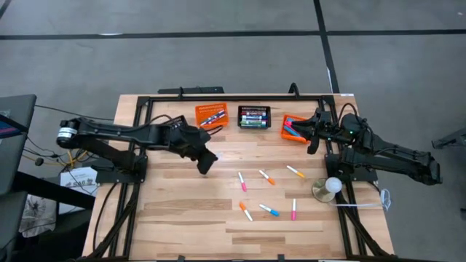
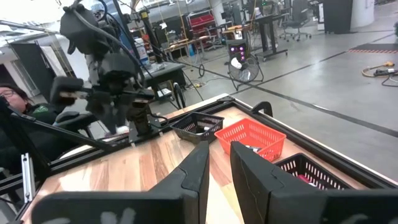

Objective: Pick & Place Markers
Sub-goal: Put the white purple marker into the left black bin

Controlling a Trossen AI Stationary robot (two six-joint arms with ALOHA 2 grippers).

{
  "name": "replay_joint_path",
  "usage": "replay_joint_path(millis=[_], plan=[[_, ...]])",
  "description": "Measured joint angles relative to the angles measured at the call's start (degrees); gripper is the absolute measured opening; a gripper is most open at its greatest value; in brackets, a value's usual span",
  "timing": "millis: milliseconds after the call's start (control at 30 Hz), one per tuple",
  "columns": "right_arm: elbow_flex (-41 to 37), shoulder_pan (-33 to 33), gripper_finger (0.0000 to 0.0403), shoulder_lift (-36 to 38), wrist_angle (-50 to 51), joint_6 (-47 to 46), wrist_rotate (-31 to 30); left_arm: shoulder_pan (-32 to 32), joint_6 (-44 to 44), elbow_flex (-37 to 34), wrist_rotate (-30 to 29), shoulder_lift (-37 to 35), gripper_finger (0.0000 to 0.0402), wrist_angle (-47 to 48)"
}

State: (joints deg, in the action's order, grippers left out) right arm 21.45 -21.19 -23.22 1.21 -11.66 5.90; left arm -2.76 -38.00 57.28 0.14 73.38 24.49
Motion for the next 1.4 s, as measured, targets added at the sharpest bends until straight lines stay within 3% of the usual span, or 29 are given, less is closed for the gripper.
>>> replay_joint_path(millis=[200,467,633,867,1100,1400], plan=[[0.00,0.00,0.0056,0.00,0.00,0.04,-0.01,0.02,0.08,0.06,-10.80,3.51,0.0043,7.31],[0.00,-0.72,0.0056,0.01,0.00,0.10,-0.09,3.56,0.13,0.04,-20.26,8.98,0.0043,27.77],[0.00,-2.26,0.0056,0.02,0.00,0.08,-0.06,8.62,7.69,0.04,-24.24,8.61,0.0048,30.53],[0.00,-2.96,0.0056,0.02,0.02,0.06,0.01,18.99,22.62,0.07,-24.59,8.25,0.0045,30.85],[0.00,-2.96,0.0056,0.02,0.02,0.06,0.09,29.34,27.26,0.07,-23.03,8.23,0.0050,32.11],[0.00,-2.95,0.0056,0.00,0.07,0.04,0.10,31.90,29.35,-7.57,-19.11,3.77,0.0052,31.65]])
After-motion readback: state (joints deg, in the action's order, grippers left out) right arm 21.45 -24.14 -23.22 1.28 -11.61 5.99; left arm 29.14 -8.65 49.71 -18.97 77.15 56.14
